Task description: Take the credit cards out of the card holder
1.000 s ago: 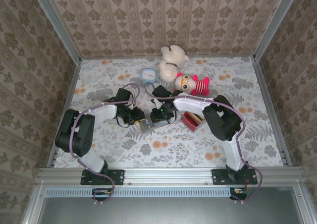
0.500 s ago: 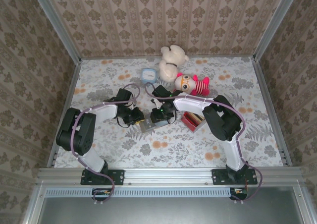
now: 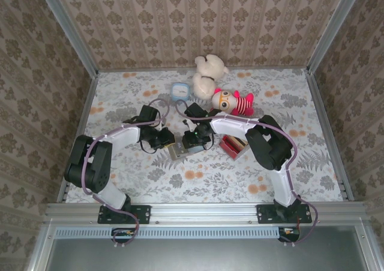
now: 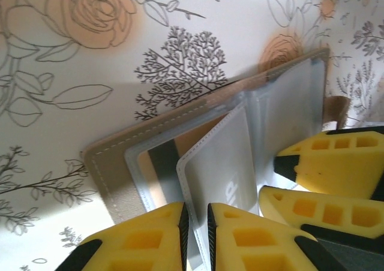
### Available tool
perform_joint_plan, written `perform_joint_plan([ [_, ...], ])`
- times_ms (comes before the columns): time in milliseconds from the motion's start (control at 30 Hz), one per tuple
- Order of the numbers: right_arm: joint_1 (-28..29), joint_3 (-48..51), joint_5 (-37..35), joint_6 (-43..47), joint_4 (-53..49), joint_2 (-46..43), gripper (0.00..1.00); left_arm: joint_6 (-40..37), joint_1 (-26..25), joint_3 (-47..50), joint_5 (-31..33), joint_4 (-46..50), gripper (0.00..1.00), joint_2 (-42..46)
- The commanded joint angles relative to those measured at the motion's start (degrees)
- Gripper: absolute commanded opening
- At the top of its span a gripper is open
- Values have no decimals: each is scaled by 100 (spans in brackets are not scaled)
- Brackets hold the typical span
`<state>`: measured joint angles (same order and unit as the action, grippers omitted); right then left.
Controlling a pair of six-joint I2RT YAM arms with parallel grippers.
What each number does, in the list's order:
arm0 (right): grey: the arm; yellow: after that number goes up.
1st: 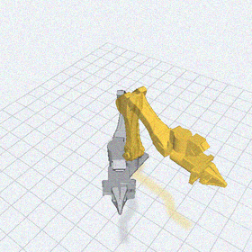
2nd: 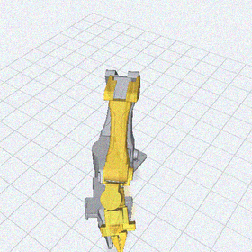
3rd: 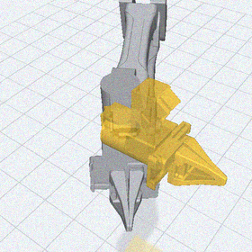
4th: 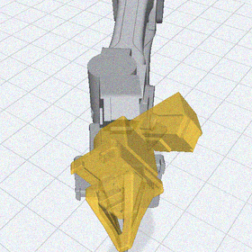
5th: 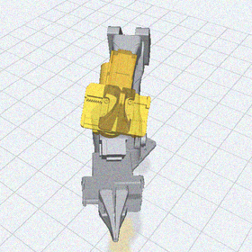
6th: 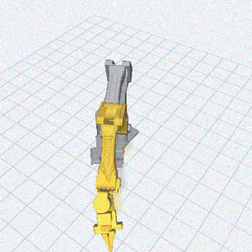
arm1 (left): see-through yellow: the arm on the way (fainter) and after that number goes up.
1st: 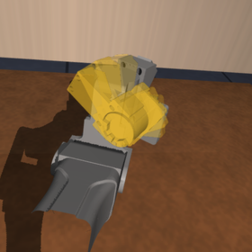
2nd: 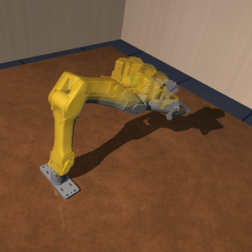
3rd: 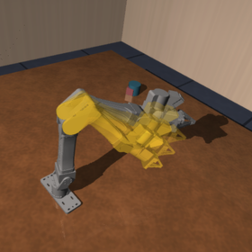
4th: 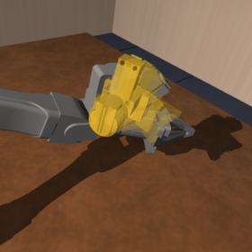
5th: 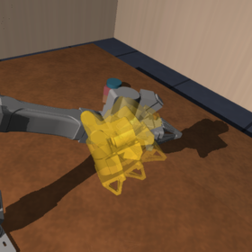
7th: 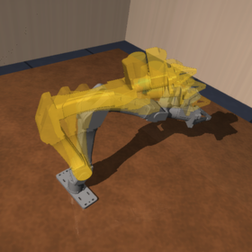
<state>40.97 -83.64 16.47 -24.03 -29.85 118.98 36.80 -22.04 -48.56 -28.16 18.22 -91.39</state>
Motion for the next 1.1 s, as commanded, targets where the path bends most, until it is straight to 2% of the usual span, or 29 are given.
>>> perform_joint_plan([
  [0, -53, 153, 155, -72, -127, -60, 38, -78, 16, -15, -354, -246, 19, 127],
  [267, -167, 417, 756, -267, 537, -235, 36, 301, -1, 162, -743, -884, 25, -185],
  [400, -212, 559, 892, -332, 743, -394, 36, 326, -11, 106, -682, -844, 21, -336],
  [600, -332, 889, 429, -348, 882, -1167, 37, -183, 35, -241, -62, 168, 8, -193],
  [800, -487, 1235, -34, -410, 933, -1919, 43, -1022, 121, -618, 831, 1472, 5, 134],
  [933, -519, 1338, -217, -453, 919, -2122, 46, -1122, 159, -778, 1063, 1775, 9, 166],
  [1067, -537, 1410, -302, -516, 970, -2219, 49, -759, 130, -763, 474, 1411, 24, 165],
])
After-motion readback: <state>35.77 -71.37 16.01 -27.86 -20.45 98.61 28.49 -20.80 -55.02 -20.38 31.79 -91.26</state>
